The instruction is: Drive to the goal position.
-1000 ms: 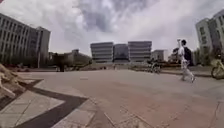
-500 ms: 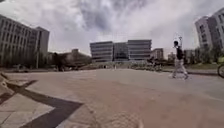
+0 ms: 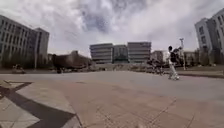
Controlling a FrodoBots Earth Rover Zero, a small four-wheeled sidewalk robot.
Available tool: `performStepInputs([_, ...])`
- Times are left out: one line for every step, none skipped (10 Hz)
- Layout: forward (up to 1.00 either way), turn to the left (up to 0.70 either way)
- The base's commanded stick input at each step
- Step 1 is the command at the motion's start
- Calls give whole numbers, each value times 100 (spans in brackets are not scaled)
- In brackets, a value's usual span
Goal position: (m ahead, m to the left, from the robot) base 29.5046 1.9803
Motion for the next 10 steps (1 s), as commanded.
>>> performStepInputs([70,0])
performStepInputs([70,0])
performStepInputs([70,1])
performStepInputs([70,8])
performStepInputs([70,11])
performStepInputs([70,13])
performStepInputs([70,10])
performStepInputs([70,0])
performStepInputs([70,0])
performStepInputs([70,0])
